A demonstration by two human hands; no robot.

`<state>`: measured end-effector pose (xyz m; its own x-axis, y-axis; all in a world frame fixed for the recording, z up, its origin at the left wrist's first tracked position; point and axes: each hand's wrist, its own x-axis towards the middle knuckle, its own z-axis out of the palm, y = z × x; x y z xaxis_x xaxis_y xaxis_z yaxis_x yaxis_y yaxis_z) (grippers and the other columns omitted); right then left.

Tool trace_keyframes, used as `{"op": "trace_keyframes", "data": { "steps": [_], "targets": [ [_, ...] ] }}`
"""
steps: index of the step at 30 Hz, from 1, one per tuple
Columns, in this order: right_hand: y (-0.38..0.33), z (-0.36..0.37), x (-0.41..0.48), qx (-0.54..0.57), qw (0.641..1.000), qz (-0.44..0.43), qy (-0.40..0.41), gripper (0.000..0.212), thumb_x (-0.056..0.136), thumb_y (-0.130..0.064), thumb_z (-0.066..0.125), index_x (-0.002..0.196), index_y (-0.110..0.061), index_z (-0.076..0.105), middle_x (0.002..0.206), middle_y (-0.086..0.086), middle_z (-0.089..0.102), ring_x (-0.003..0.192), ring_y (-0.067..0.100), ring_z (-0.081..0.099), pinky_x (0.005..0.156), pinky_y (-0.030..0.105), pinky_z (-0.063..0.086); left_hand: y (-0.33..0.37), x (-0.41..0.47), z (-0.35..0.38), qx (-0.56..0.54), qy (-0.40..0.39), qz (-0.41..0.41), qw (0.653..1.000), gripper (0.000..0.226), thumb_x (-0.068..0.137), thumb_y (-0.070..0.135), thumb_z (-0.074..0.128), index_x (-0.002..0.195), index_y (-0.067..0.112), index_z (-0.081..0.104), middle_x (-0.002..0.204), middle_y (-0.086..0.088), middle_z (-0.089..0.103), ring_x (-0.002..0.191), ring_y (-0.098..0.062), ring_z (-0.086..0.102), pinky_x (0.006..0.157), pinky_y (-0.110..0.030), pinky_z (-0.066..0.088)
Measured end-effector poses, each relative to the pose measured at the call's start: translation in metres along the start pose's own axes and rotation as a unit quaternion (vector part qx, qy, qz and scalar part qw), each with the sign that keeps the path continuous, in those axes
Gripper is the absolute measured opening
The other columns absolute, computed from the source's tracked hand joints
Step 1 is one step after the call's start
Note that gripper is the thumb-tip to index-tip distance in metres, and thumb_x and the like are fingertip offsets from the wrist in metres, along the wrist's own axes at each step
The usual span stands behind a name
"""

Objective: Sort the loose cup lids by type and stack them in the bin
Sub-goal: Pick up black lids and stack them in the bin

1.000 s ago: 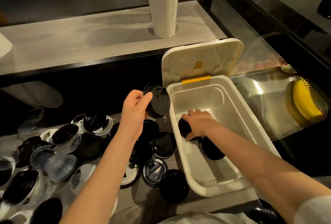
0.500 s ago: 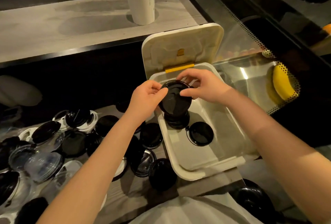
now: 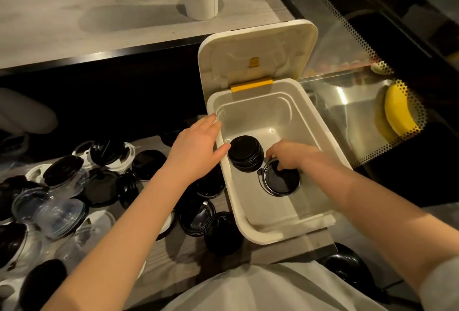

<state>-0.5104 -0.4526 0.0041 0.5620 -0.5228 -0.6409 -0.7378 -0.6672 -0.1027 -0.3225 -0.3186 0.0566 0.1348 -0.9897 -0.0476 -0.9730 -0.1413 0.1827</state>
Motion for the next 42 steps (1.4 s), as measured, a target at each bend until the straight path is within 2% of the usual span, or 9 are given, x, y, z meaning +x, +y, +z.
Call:
{"op": "trace_keyframes", "data": {
  "steps": [5, 11, 15, 17, 19, 23, 28, 35, 42],
  "targets": [
    [0.003, 0.01, 0.005, -0.018, 1.0, 0.008, 0.016, 0.037, 0.088, -0.016, 0.054, 0.125, -0.016, 0.053, 0.119, 0.008, 0.059, 0.101, 0.026, 0.058, 0.077, 0.03, 0.046, 0.002, -0.002, 0.001, -0.006, -0.003, -0.007, 1.0, 0.063, 0.095, 0.046, 0.039, 0.148, 0.014, 0.024, 0.157, -0.004, 0.018, 0.143, -0.018, 0.019, 0.113, -0.036, 0.028],
    [-0.018, -0.015, 0.008, 0.117, 0.97, 0.0, 0.214, 0.042, 0.094, -0.036, 0.052, 0.128, -0.013, 0.049, 0.124, 0.009, 0.055, 0.111, 0.027, 0.053, 0.086, 0.035, 0.044, 0.002, -0.003, 0.001, -0.01, 0.0, -0.006, 1.0, 0.062, 0.095, 0.046, 0.039, 0.148, 0.015, 0.024, 0.157, -0.002, 0.017, 0.144, -0.016, 0.019, 0.113, -0.034, 0.026],
    [-0.03, -0.003, 0.022, 0.237, 0.959, 0.12, 0.097, 0.061, 0.088, -0.049, 0.058, 0.13, -0.006, 0.043, 0.117, 0.011, 0.056, 0.102, 0.029, 0.058, 0.076, 0.033, 0.049, 0.002, -0.003, 0.001, -0.015, -0.002, -0.008, 1.0, 0.062, 0.095, 0.046, 0.039, 0.148, 0.016, 0.023, 0.157, -0.001, 0.016, 0.144, -0.015, 0.018, 0.114, -0.034, 0.026],
    [-0.03, 0.004, 0.027, 0.36, 0.922, 0.137, 0.04, 0.05, 0.088, -0.035, 0.064, 0.122, -0.002, 0.048, 0.097, 0.01, 0.06, 0.08, 0.026, 0.062, 0.06, 0.03, 0.053, 0.002, -0.003, 0.001, -0.016, -0.003, -0.011, 1.0, 0.063, 0.095, 0.046, 0.039, 0.148, 0.017, 0.022, 0.157, -0.001, 0.016, 0.144, -0.015, 0.017, 0.115, -0.035, 0.025],
    [-0.027, 0.008, 0.035, 0.427, 0.894, 0.129, 0.042, 0.04, 0.087, -0.022, 0.067, 0.117, 0.0, 0.053, 0.092, 0.012, 0.062, 0.077, 0.028, 0.062, 0.063, 0.031, 0.054, 0.002, -0.003, 0.0, -0.018, -0.006, -0.013, 1.0, 0.063, 0.095, 0.046, 0.039, 0.149, 0.018, 0.021, 0.158, -0.001, 0.015, 0.144, -0.014, 0.016, 0.115, -0.036, 0.025],
    [-0.023, 0.007, 0.045, 0.349, 0.92, 0.149, 0.093, 0.033, 0.088, -0.026, 0.064, 0.114, -0.006, 0.059, 0.113, 0.013, 0.063, 0.094, 0.025, 0.057, 0.074, 0.027, 0.041, 0.003, -0.003, 0.0, -0.026, -0.009, -0.02, 0.999, 0.063, 0.096, 0.045, 0.039, 0.149, 0.017, 0.021, 0.158, -0.001, 0.014, 0.144, -0.015, 0.016, 0.116, -0.036, 0.023],
    [-0.029, -0.006, 0.06, 0.345, 0.92, 0.147, 0.109, 0.036, 0.085, -0.025, 0.067, 0.114, -0.007, 0.057, 0.113, 0.014, 0.061, 0.099, 0.029, 0.062, 0.081, 0.037, 0.054, 0.004, -0.003, -0.001, -0.023, -0.012, -0.021, 0.999, 0.063, 0.096, 0.045, 0.039, 0.149, 0.017, 0.02, 0.158, 0.0, 0.014, 0.144, -0.015, 0.016, 0.116, -0.036, 0.022],
    [-0.021, -0.017, 0.019, 0.084, 0.983, 0.074, 0.146, 0.051, 0.089, -0.041, 0.057, 0.129, -0.012, 0.043, 0.122, 0.01, 0.057, 0.112, 0.029, 0.055, 0.077, 0.032, 0.041, 0.005, -0.003, -0.001, -0.017, -0.017, -0.021, 0.999, 0.063, 0.096, 0.045, 0.038, 0.149, 0.017, 0.019, 0.158, -0.001, 0.013, 0.144, -0.015, 0.014, 0.116, -0.037, 0.021],
    [-0.026, 0.02, -0.019, -0.224, 0.97, -0.001, -0.09, 0.082, 0.072, -0.045, 0.074, 0.138, -0.017, 0.034, 0.13, 0.006, 0.046, 0.116, 0.027, 0.054, 0.076, 0.034, 0.046, 0.006, -0.005, -0.001, -0.02, -0.012, -0.024, 0.999, 0.062, 0.097, 0.045, 0.037, 0.149, 0.016, 0.019, 0.158, -0.002, 0.013, 0.144, -0.016, 0.015, 0.115, -0.036, 0.021]
  ]
}}
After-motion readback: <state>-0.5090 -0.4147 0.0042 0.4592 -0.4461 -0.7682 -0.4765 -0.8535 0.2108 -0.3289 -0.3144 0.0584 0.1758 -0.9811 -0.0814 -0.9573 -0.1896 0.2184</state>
